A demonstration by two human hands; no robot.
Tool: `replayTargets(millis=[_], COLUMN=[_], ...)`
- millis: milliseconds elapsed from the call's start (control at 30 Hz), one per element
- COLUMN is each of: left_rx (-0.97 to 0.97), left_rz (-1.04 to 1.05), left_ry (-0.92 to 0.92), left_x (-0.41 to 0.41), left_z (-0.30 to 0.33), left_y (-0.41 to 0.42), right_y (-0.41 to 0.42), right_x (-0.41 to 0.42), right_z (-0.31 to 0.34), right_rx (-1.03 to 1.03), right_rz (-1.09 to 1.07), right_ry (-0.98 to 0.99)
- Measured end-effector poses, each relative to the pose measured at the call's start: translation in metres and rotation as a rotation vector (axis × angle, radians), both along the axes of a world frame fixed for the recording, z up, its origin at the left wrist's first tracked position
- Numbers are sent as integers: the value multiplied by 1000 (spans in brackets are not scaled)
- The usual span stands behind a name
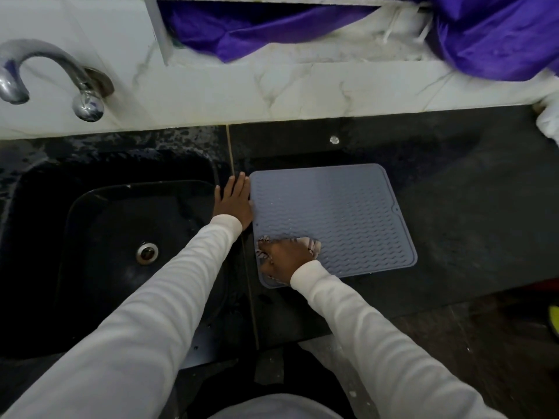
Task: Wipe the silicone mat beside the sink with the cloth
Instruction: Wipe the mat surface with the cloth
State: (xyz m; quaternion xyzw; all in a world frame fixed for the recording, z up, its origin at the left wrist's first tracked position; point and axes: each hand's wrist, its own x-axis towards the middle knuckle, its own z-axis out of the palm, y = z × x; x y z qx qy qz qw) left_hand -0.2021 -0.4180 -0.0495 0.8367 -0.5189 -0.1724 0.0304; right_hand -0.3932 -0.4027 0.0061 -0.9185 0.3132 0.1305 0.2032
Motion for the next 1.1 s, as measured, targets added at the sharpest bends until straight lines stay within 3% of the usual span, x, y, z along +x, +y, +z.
replayTargets(millis=[400, 467, 600, 733, 1100], left_rx=[24, 22, 8, 1, -4], left_rz=[-8, -11, -13, -15, -8], left_ry=[28, 26, 29, 21, 33], left_x=[1, 2, 2, 3, 1], left_z=[4, 4, 2, 1, 1], left_y=[-1, -1, -1, -1, 1], right_y=[0, -12, -21, -6, 3], right_x=[-30, -20, 12, 26, 9], right_z=[13, 15, 3, -15, -12], right_rx=[109, 140, -24, -32, 38], right_rz=[160, 94, -137, -279, -104], right_ry=[112, 35, -144, -181, 10])
